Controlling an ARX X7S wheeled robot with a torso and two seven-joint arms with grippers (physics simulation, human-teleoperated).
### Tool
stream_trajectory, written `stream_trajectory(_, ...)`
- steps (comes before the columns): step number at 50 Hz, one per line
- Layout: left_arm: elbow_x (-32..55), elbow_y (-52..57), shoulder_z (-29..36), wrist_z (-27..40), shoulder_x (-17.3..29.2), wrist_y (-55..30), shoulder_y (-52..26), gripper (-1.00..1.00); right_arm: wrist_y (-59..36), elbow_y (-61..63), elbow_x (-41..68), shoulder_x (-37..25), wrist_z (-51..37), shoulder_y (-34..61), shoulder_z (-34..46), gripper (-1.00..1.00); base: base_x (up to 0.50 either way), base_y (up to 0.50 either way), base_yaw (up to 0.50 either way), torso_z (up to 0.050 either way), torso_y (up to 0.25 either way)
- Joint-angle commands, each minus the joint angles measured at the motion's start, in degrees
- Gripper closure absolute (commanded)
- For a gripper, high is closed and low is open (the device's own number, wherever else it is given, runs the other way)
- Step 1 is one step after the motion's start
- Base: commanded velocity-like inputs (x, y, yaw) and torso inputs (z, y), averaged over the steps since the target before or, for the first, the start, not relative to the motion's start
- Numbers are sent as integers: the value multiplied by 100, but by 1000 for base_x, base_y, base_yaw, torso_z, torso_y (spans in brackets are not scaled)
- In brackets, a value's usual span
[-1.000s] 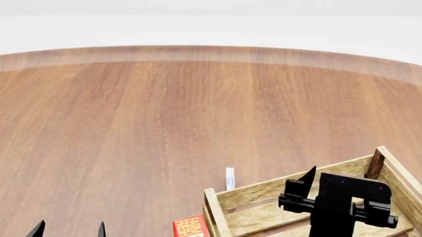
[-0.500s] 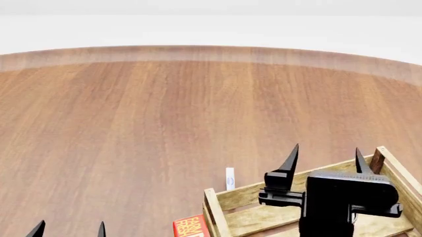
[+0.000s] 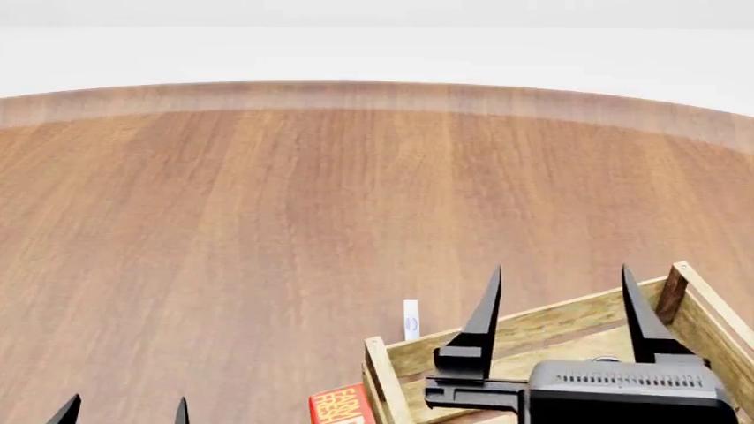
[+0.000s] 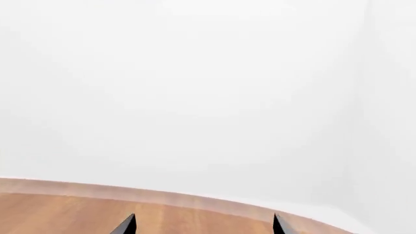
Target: Pick up the tomato sauce, and put it in the wooden tray.
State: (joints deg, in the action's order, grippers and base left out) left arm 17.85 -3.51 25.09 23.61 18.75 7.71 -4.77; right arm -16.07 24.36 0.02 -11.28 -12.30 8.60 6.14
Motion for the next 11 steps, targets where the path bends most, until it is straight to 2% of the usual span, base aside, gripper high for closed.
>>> stream_trajectory(1, 2, -2, 13, 10, 10, 9, 0, -100, -67, 939, 39, -107, 12, -496, 84, -100, 0, 0, 0, 0, 0)
stream_trajectory(11, 6, -37, 25, 7, 7, 29, -16, -100, -65, 1351, 299, -200, 127, -763, 129, -100, 0, 0, 0, 0, 0)
